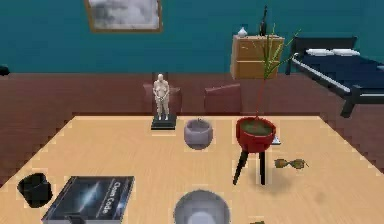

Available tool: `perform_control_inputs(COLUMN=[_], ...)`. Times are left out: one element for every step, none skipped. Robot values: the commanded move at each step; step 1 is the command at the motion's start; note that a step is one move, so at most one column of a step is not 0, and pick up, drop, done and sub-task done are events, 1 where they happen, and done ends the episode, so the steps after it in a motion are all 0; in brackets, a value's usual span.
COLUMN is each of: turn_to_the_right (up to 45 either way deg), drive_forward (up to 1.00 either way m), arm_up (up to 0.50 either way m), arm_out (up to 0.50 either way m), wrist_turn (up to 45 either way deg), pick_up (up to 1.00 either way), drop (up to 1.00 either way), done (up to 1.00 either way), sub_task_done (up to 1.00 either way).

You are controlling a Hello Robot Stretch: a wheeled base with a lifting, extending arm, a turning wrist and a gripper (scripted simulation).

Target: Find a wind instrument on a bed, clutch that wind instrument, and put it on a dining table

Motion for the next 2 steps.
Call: perform_control_inputs(turn_to_the_right=[-45.0,-45.0], drive_forward=[0.0,0.0], arm_up=[0.0,0.0], arm_out=[0.0,0.0], wrist_turn=[0.0,0.0], pick_up=[0.0,0.0], drop=[0.0,0.0], done=[0.0,0.0], sub_task_done=[0.0,0.0])
